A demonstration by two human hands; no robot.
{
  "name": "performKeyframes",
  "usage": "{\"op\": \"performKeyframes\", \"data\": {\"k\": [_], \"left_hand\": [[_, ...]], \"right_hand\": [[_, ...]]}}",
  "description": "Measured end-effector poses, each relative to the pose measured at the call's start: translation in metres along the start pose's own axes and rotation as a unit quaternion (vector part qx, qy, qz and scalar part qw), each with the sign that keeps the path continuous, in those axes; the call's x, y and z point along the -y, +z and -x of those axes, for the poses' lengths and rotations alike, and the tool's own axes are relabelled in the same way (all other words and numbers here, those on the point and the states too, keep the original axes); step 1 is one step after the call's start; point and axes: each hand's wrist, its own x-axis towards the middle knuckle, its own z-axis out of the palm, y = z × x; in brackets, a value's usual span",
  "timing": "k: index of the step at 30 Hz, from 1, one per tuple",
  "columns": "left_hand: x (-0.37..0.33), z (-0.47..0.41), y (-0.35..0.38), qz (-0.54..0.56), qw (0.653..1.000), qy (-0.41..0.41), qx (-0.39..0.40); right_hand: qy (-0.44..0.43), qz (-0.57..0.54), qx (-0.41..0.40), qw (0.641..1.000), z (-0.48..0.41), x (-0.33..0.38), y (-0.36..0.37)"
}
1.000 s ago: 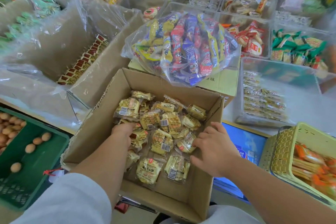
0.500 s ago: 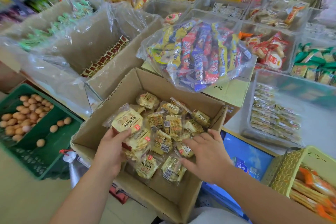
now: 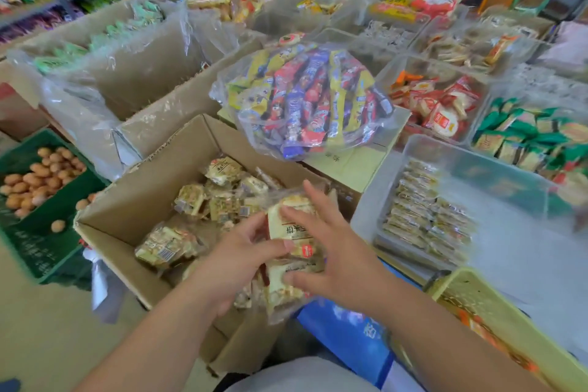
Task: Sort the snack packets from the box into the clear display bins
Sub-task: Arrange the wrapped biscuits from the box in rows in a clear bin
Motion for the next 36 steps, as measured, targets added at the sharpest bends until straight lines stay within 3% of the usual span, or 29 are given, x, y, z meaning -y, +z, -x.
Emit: {"op": "performKeyframes", "data": {"k": [11,16,21,25,31,34,36], "left_hand": [[-0.010,-0.042,0.113,-0.028,0.993,-0.025,0.112],[-0.003,-0.070,0.150,-0.049,0.987,-0.031,0.148],[0.007,-0.102,0.188,-0.089,0.991,-0.026,0.099],[0.005,-0.132,0.201,0.021,0.997,-0.064,0.033],[0.013,-0.146,0.214,0.042,0.993,-0.108,0.018],[0.017,-0.149,0.210,0.017,0.992,-0.117,0.034],[0.025,-0.147,0.203,-0.064,0.990,-0.101,0.077]], "right_hand": [[0.088,-0.106,-0.120,0.983,0.067,-0.064,-0.069],[0.153,-0.161,-0.215,0.951,0.087,-0.094,-0.088],[0.251,-0.222,-0.279,0.900,0.098,-0.119,-0.098],[0.278,-0.300,-0.324,0.853,0.097,-0.134,-0.108],[0.302,-0.268,-0.353,0.844,0.075,-0.147,-0.098],[0.325,-0.302,-0.374,0.814,0.068,-0.150,-0.088],[0.336,-0.340,-0.390,0.787,0.065,-0.150,-0.084]]}}
